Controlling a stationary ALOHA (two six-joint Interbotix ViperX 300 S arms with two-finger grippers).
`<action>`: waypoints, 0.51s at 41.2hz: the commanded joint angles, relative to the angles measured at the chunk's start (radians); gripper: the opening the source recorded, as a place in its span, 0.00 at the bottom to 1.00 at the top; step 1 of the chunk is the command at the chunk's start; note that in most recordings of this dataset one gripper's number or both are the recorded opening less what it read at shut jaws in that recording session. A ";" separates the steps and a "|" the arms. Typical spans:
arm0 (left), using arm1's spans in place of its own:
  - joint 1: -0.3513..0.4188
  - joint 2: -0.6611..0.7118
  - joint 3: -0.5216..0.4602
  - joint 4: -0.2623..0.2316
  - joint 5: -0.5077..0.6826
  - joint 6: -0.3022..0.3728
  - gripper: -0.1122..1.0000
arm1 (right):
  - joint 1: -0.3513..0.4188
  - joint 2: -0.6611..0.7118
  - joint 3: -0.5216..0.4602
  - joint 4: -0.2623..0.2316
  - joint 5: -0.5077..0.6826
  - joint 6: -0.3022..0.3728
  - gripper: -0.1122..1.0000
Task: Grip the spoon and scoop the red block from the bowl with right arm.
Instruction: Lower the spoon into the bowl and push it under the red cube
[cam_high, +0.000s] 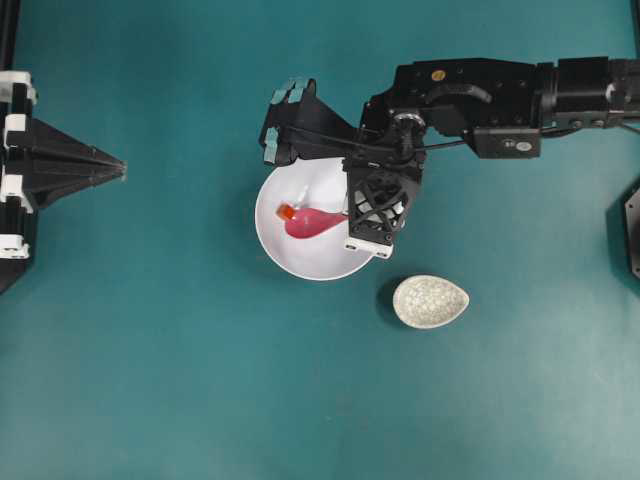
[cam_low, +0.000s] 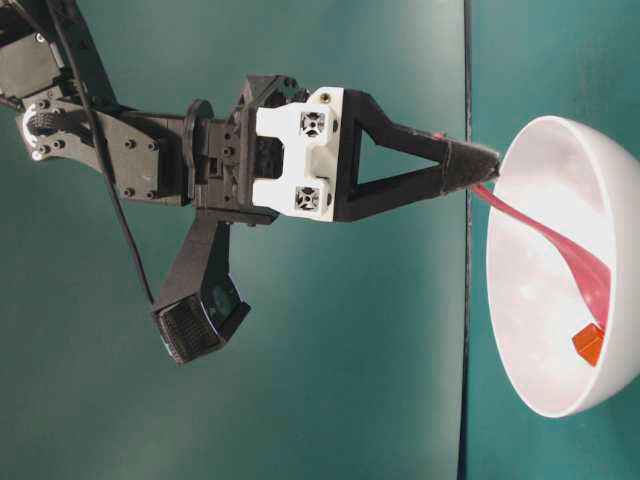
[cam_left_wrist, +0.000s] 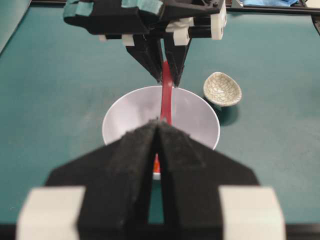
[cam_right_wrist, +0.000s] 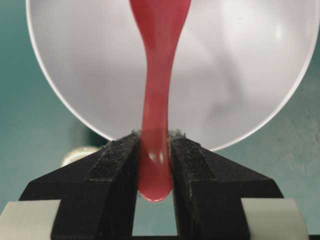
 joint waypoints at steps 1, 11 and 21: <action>0.002 0.003 -0.029 0.003 -0.005 -0.002 0.10 | -0.002 -0.018 -0.026 -0.003 -0.011 0.005 0.32; 0.002 0.003 -0.029 0.003 -0.008 -0.003 0.10 | -0.008 -0.020 -0.025 -0.023 -0.020 0.017 0.32; 0.003 0.003 -0.029 0.003 -0.008 -0.003 0.10 | -0.015 -0.020 -0.025 -0.026 -0.044 0.017 0.32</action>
